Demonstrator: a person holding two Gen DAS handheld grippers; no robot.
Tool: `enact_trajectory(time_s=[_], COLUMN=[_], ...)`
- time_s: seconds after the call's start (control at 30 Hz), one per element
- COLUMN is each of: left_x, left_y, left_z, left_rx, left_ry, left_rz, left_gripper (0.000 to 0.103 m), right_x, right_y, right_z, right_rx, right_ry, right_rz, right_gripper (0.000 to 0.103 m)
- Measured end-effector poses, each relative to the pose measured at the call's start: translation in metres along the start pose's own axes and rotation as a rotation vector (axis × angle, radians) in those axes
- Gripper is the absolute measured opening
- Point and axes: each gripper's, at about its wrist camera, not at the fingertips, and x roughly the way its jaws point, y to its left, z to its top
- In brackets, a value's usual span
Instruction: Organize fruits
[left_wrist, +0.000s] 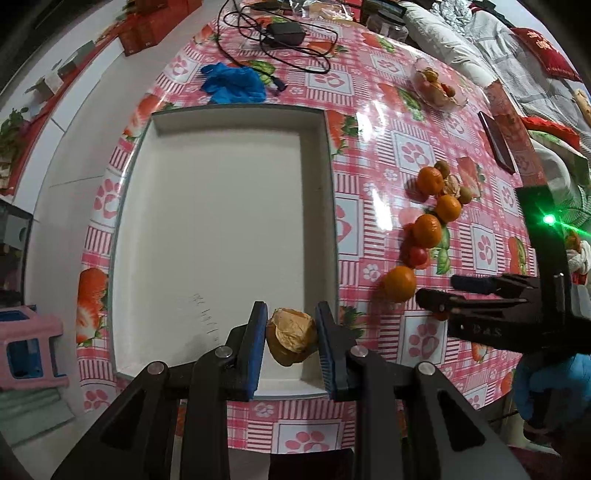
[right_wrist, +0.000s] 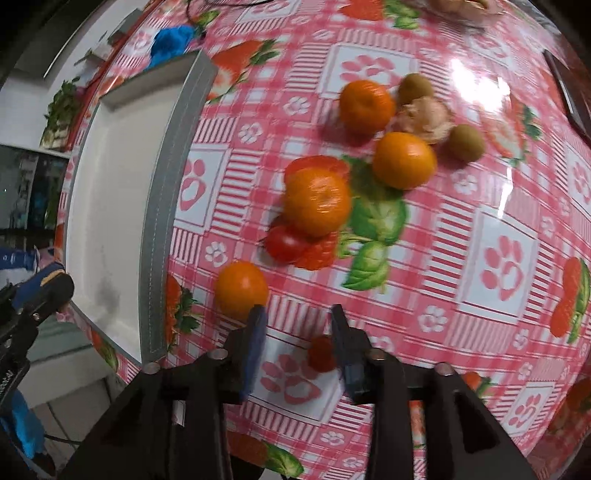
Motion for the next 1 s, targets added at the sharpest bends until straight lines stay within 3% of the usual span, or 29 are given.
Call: enact_trajectory(time_s=[0.03,0.4,0.47,0.53,0.67,0.83,0.9,0.93,1.0], left_x=[0.0,0.004,0.003,0.003,0.002,0.001,-0.002,-0.003,-0.008], left_y=[0.003,0.012,0.013,0.015,0.018,0.023,0.026,0.027,0.032], left_z=[-0.001,-0.007,-0.009,-0.01,-0.012,-0.01,-0.008,-0.006,-0.001], left_rx=[-0.004,-0.028,-0.031,-0.035,-0.041,-0.054,-0.048,-0.045,-0.04], left_ry=[0.002,0.018,0.021,0.019,0.018,0.017,0.009,0.006,-0.005], left_rz=[0.003,0.013,0.014,0.016,0.02,0.023,0.029,0.031,0.032], left_gripper=[0.029,0.029,0.029,0.029,0.029,0.029,0.03,0.029,0.029], right_x=[-0.001,0.02,0.03,0.039,0.056,0.064,0.058,0.051,0.041], right_y=[0.004,0.069,0.083,0.094,0.111,0.129,0.126,0.123,0.124], right_z=[-0.001,0.027,0.032,0.036,0.043,0.043,0.04,0.04,0.043], right_rx=[-0.01,-0.084,-0.098,-0.1,-0.098,-0.105,-0.073,-0.06,-0.047], right_ry=[-0.02,-0.039,-0.025,-0.012,-0.002,-0.002,-0.005,-0.007,-0.018], right_rz=[0.0,0.05,0.056,0.052,0.03,0.003,0.034,0.053,0.07], right_gripper=[0.072,0.07,0.061,0.059,0.036,0.036,0.033,0.021,0.015])
